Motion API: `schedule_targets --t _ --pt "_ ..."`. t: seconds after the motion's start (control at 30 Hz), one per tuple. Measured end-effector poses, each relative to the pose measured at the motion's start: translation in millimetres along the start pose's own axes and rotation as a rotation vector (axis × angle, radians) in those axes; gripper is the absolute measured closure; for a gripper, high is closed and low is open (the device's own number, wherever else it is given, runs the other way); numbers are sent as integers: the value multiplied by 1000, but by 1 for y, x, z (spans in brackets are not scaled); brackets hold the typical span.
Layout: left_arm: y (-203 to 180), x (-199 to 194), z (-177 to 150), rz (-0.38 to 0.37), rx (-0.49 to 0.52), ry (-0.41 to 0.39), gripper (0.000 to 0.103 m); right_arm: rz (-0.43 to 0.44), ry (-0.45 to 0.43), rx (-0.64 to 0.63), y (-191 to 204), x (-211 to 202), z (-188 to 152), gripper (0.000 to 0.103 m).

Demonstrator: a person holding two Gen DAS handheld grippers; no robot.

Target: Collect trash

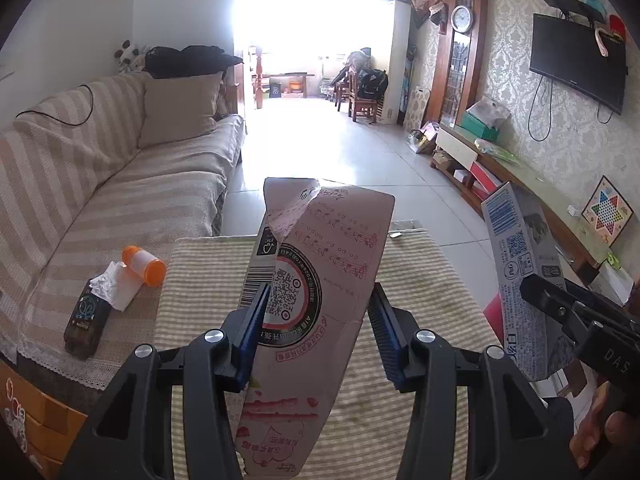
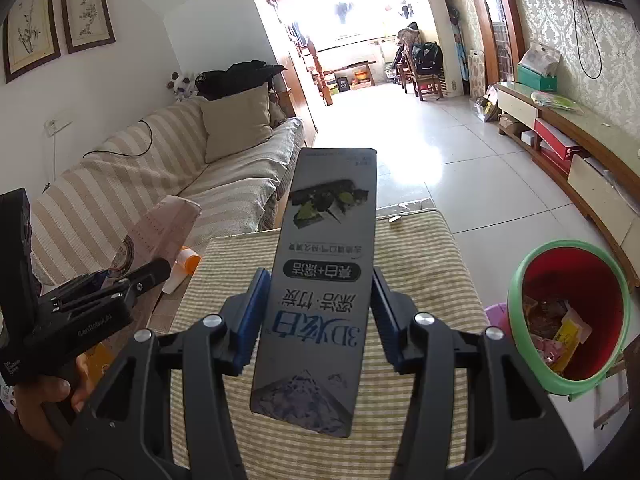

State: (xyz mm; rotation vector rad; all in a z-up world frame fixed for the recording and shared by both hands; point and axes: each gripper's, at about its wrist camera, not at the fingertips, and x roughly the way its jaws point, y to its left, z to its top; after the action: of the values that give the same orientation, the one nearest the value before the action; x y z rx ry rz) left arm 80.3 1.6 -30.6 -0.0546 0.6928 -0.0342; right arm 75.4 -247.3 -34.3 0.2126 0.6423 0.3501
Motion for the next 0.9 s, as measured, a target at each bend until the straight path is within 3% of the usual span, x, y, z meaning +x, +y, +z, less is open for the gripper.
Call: schedule_targets --t 0.2,0.23,0.5,0.57,0.63,0.67,0.83,0.9 --pt "-13 -1 7 -37 24 -9 56 4 -26 18 -4 -9 1 54" --pt "-15 -1 8 -39 29 -10 56 2 -31 19 -4 -10 1 60" --pt "-30 0 14 -69 52 -25 56 -28 -33 -1 -9 -13 5 66" --pt "-31 2 13 -69 51 -19 56 -13 37 5 -15 -1 1 66" --pt "-29 4 10 -69 44 -12 56 6 153 12 -21 20 -8 52" --pt "-28 4 8 -69 40 -7 56 5 194 11 -22 29 -16 52" --pt "-20 9 1 -54 31 16 56 125 438 89 -15 70 -73 39" --pt "-15 10 0 -49 18 21 56 134 518 88 -1 80 -100 36"
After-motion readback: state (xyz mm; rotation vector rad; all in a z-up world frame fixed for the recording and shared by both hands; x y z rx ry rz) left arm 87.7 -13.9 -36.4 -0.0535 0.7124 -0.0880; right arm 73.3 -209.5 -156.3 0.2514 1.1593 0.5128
